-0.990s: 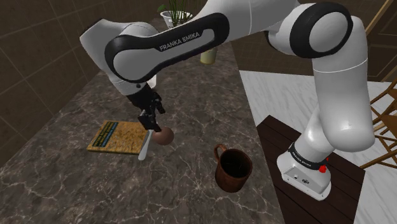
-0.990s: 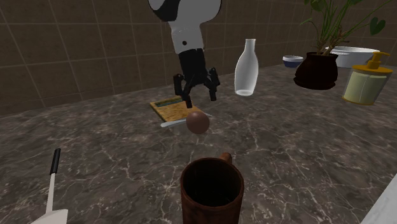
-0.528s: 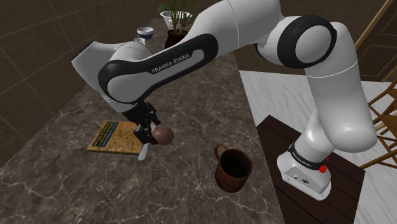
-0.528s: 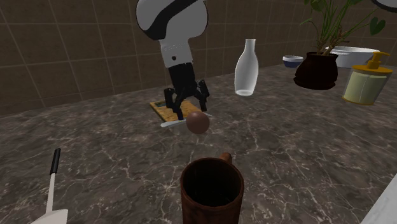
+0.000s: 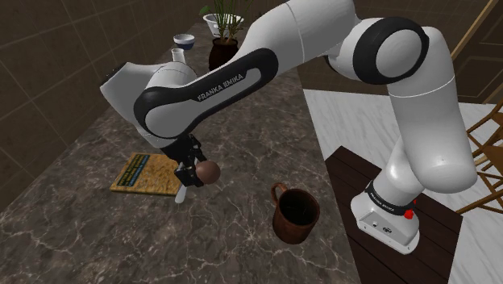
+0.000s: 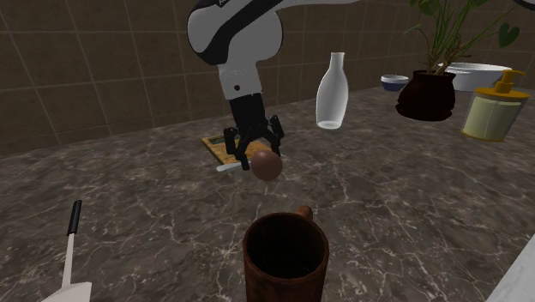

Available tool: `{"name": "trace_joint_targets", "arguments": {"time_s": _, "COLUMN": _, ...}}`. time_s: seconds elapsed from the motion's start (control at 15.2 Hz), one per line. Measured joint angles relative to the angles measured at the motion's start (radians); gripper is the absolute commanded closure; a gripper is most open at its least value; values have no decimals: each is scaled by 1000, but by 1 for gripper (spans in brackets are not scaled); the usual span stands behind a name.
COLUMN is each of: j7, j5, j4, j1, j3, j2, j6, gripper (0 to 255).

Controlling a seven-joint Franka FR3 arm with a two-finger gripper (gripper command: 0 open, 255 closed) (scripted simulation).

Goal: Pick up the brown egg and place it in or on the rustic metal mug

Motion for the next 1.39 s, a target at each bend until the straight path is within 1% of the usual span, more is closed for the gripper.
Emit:
{"name": "trace_joint_targets", "arguments": {"time_s": 0.07, "j7": 0, "j5": 0, "j4": 0, "j1": 0, "j3": 0, "j2": 0, "j6": 0, "gripper": 0}}
{"name": "trace_joint_targets", "arguments": {"time_s": 0.13, "j7": 0, "j5": 0, "j4": 0, "j1": 0, "j3": 0, "j2": 0, "j6": 0, "gripper": 255}}
{"name": "trace_joint_targets", "arguments": {"time_s": 0.79, "j7": 0, "j5": 0, "j4": 0, "j1": 0, "j3": 0, "j2": 0, "j6": 0, "gripper": 255}}
{"name": "trace_joint_targets", "arguments": {"time_s": 1.25, "j7": -10, "j5": 11, "j4": 32, "j1": -3, "j3": 6, "j2": -32, "j6": -61, "gripper": 255}}
{"name": "trace_joint_targets", "arguments": {"time_s": 1.39, "j7": -11, "j5": 12, "j4": 60, "j1": 3, "j3": 7, "j2": -31, "j6": -87, "gripper": 255}}
